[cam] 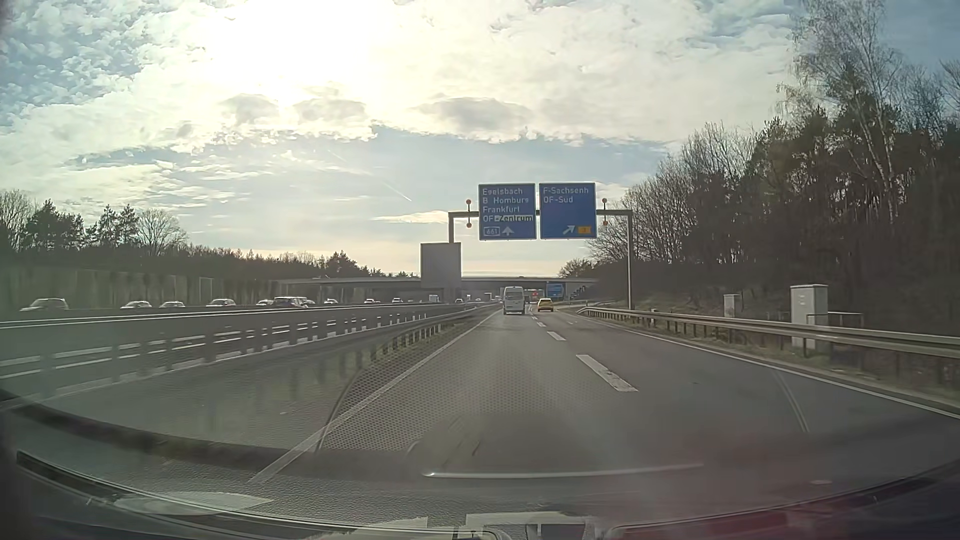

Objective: Follow the waypoints while adhering to traffic rules and regulations

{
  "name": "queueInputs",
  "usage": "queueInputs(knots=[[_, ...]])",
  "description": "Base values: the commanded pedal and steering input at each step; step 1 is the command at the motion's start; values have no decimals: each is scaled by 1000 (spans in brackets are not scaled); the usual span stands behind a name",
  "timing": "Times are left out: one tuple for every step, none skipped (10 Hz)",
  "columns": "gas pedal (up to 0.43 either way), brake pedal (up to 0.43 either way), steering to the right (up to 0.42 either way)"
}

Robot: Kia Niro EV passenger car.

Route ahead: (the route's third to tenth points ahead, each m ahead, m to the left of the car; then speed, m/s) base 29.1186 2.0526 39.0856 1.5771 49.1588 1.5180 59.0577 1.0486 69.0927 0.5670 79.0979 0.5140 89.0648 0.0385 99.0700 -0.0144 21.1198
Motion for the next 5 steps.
queueInputs(knots=[[130,0,-1],[130,0,0],[130,0,-1],[130,0,0],[130,0,0]])
